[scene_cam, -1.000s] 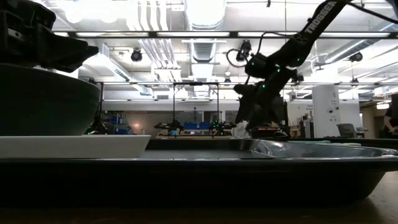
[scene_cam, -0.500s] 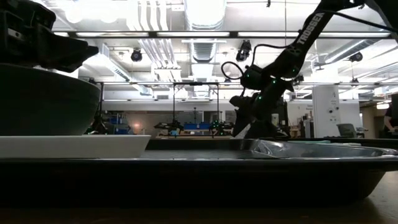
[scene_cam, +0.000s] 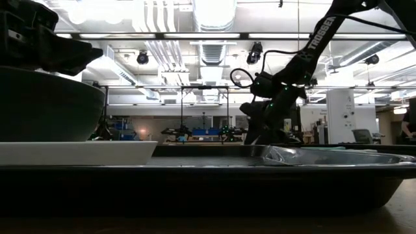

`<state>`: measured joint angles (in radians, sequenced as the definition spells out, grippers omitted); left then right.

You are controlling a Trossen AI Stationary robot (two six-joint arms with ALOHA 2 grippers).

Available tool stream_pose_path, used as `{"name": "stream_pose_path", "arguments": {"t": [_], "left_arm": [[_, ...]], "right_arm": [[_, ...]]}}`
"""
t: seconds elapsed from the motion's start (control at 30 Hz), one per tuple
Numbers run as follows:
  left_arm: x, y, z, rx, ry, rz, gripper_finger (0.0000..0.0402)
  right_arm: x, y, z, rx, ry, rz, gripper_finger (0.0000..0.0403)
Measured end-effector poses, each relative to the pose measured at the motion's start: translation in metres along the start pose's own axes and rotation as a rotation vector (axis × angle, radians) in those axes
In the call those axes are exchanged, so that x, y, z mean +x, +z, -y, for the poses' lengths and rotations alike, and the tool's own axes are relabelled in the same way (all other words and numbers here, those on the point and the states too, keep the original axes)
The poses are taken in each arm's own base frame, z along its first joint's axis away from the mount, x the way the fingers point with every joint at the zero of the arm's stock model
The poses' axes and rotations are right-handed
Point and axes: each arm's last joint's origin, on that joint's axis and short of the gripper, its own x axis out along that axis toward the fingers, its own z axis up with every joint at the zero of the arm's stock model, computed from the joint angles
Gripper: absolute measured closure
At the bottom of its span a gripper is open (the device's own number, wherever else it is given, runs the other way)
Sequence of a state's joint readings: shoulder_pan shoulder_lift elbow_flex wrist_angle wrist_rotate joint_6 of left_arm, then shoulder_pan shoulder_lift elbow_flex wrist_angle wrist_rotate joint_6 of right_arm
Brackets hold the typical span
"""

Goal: Set up tray
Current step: Put the gray napkin on the black tray to the right of the white plate

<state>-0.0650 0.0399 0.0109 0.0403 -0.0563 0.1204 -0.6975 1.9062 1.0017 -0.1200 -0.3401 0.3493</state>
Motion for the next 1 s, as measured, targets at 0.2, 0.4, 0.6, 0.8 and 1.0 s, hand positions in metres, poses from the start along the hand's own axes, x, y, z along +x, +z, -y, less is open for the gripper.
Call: {"name": "stream_pose_path", "arguments": {"t": [0.2, 0.4, 0.6, 0.8, 1.0], "left_arm": [[0.0, 0.0, 0.0, 0.0, 0.0, 0.0, 0.028], [0.0, 0.0, 0.0, 0.0, 0.0, 0.0, 0.028], [0.0, 0.0, 0.0, 0.0, 0.0, 0.0, 0.028], [0.0, 0.0, 0.0, 0.0, 0.0, 0.0, 0.028], [0.0, 0.0, 0.0, 0.0, 0.0, -0.005, 0.028]], "right_arm": [[-0.001, -0.001, 0.0, -0.003, -0.003, -0.005, 0.0312], [-0.002, 0.0, -0.001, -0.027, 0.006, -0.012, 0.0385], [-0.003, 0.003, -0.004, -0.04, 0.06, -0.018, 0.0394], [-0.005, 0.009, -0.008, -0.054, 0.068, 0.004, 0.0394], [-0.007, 0.014, -0.013, -0.076, 0.094, 0.014, 0.0394]]}}
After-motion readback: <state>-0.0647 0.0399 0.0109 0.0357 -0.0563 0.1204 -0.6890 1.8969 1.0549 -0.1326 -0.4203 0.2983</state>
